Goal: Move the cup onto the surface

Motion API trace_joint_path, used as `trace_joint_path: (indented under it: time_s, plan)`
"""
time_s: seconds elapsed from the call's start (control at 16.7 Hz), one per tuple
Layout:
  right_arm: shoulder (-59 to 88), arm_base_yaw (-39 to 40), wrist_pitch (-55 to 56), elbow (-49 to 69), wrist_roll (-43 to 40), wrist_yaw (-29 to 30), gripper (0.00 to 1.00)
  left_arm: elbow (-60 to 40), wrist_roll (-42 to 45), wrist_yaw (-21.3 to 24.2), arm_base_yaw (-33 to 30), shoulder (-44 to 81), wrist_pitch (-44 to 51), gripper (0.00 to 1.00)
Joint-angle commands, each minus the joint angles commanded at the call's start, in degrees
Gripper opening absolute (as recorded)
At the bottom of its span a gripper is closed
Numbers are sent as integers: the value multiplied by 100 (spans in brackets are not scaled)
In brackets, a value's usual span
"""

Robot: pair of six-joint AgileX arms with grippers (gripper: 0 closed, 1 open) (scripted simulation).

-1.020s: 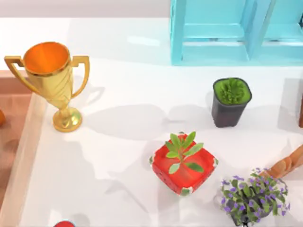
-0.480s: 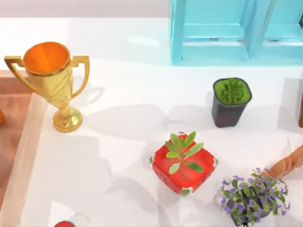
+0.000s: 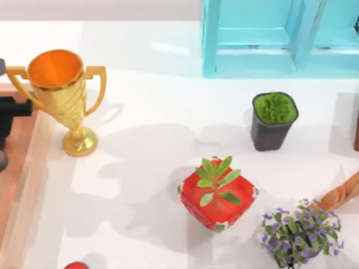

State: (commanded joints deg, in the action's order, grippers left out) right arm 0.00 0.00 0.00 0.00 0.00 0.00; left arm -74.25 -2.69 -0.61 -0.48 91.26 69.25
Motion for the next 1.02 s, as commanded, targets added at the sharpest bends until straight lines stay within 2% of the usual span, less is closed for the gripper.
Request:
trace_joint_path:
  time_s: [0.18, 0.54, 0.66, 0.84, 1.02]
  plan:
    - [0, 0, 0, 0, 0, 0, 100, -73, -192, 34, -504, -106, 514, 0]
    - [0, 0, 0, 0, 0, 0, 100, -63, -209, 40, -548, -83, 561, 0]
    - [0, 0, 0, 0, 0, 0, 100, -113, -392, 39, -732, -26, 603, 0]
    - [0, 0, 0, 0, 0, 0, 100, -183, -1077, 37, -1417, 46, 647, 0]
    - [0, 0, 0, 0, 0, 0, 100, -257, -2082, 34, -2423, 117, 683, 0]
